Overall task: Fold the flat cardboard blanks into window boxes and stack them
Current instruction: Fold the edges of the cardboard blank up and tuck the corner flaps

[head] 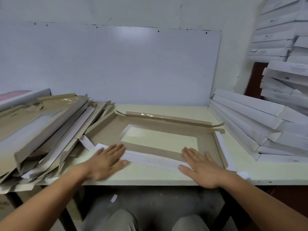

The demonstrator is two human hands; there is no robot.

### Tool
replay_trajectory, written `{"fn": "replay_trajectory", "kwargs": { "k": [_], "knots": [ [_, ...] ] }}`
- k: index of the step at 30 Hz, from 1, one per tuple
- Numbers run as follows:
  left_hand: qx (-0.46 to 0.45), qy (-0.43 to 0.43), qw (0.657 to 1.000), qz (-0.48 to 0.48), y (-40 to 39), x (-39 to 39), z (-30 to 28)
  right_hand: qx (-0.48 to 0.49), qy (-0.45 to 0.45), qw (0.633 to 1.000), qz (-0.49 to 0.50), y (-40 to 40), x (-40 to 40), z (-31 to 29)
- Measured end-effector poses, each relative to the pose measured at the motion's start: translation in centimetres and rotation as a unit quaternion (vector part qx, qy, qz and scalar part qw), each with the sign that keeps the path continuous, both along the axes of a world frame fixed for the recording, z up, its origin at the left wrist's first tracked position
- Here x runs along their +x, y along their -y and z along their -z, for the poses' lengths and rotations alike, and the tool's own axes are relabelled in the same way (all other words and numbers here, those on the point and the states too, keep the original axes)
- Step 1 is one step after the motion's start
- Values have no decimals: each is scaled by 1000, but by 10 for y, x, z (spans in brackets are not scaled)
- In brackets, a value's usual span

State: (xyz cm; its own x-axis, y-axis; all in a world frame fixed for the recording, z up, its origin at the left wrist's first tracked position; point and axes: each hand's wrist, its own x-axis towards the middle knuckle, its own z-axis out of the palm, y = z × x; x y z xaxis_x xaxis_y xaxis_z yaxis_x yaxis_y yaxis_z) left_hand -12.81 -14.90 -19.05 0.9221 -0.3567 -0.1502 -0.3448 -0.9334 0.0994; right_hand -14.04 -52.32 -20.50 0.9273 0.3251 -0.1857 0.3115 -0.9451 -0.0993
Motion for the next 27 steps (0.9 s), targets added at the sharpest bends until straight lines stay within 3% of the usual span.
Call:
{"fn": "replay_trajectory", "kwargs": {
  "k": [5, 9, 13, 19, 23, 27],
  "knots": [
    [-93, 101, 990, 10, -37, 17, 0, -5, 44, 999, -30, 29, -10, -3],
    [-94, 205, 973, 46, -33, 17, -4, 26, 142, 983, -116, 0, -16, -5],
    [-139, 249, 957, 46, -27, 12, -7, 2, 217, 972, -95, -24, -11, -9],
    [-144, 231, 962, 7, 7, 9, -7, 45, 110, 993, 1, -28, 6, -26],
    [-73, 214, 974, -6, 51, 11, 8, 21, 92, 994, -50, -57, 7, -19],
    [-37, 104, 994, 27, 88, 12, 20, 25, -4, 998, -57, -96, 9, -4]
  ]
}}
